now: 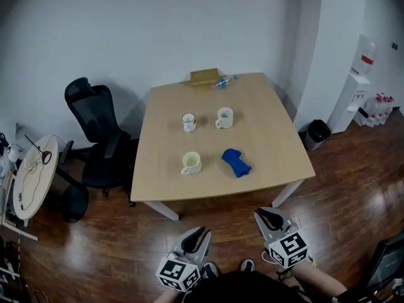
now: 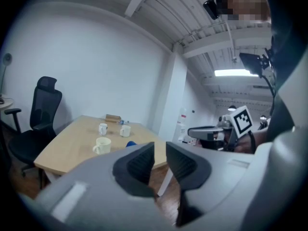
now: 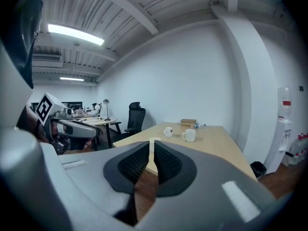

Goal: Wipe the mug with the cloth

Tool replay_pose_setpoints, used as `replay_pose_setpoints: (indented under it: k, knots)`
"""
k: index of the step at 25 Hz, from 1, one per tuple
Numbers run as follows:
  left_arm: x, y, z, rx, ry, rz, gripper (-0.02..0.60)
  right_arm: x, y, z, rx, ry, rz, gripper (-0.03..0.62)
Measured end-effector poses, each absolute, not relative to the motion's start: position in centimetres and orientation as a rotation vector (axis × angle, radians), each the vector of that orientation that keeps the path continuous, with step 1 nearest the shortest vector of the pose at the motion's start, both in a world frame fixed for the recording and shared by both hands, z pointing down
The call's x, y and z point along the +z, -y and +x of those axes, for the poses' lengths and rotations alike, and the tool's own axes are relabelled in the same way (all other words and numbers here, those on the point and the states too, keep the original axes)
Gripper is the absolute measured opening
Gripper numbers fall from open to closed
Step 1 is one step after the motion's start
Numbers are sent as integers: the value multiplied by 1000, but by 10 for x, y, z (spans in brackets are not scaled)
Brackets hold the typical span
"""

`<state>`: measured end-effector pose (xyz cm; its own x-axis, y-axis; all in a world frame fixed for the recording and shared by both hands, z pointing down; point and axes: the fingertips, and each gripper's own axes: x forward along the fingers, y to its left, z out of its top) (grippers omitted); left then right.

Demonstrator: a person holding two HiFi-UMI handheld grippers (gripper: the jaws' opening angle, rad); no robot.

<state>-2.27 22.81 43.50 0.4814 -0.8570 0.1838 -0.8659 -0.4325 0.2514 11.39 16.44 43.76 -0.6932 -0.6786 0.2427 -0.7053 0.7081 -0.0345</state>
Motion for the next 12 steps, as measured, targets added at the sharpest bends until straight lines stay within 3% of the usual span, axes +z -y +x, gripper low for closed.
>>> replay_pose_setpoints:
  k: [12]
  knots:
    - [443, -238, -47, 26, 1446, 2394, 77, 439, -169, 96, 188, 2680, 1137, 35]
